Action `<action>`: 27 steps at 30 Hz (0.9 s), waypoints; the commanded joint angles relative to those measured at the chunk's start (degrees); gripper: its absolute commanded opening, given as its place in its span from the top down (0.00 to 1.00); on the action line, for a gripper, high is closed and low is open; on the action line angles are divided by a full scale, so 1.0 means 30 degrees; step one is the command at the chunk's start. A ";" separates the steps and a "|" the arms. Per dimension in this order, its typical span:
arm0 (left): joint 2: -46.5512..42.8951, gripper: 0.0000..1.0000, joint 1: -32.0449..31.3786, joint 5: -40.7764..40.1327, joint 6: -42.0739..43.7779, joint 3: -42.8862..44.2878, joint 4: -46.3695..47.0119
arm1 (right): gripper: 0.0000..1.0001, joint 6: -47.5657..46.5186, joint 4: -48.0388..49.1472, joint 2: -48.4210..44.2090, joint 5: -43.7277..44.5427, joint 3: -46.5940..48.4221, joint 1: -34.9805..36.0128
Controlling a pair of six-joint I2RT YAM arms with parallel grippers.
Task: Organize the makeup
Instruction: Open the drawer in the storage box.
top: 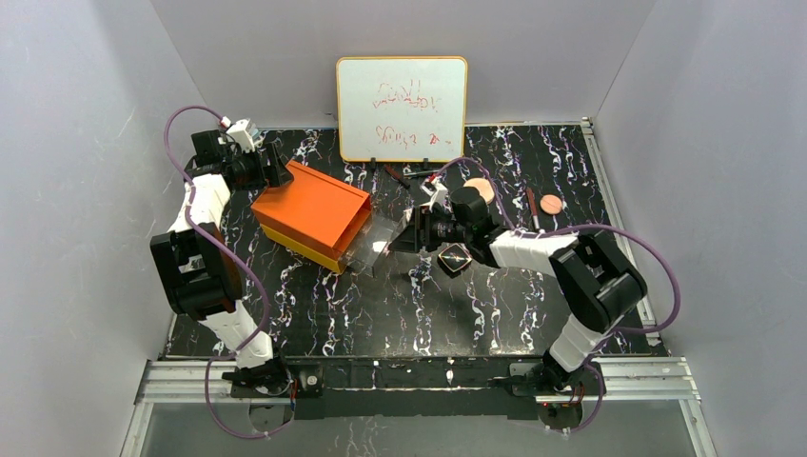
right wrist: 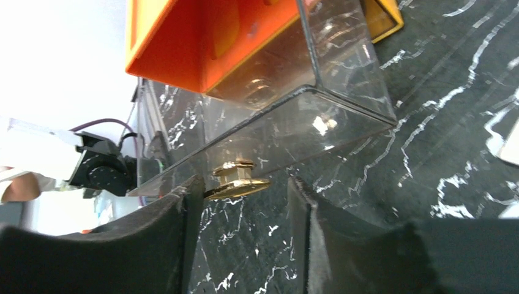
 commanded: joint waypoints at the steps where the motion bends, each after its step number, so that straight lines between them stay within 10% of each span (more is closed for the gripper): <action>1: 0.0858 0.02 0.0185 -0.1320 0.0765 0.0078 -0.1752 | 0.34 -0.3497 -0.6410 -0.1372 0.3034 -0.0205 -0.0361; 16: 0.0803 0.01 0.0185 -0.1025 0.0641 0.0283 -0.1830 | 0.16 -0.4936 -1.2791 -0.8044 0.9738 -0.0012 -0.0734; 27: 0.0631 0.02 0.0185 -0.0769 0.0436 0.0297 -0.1824 | 0.09 -0.5563 -1.3866 -0.4271 1.1961 0.2128 -0.2543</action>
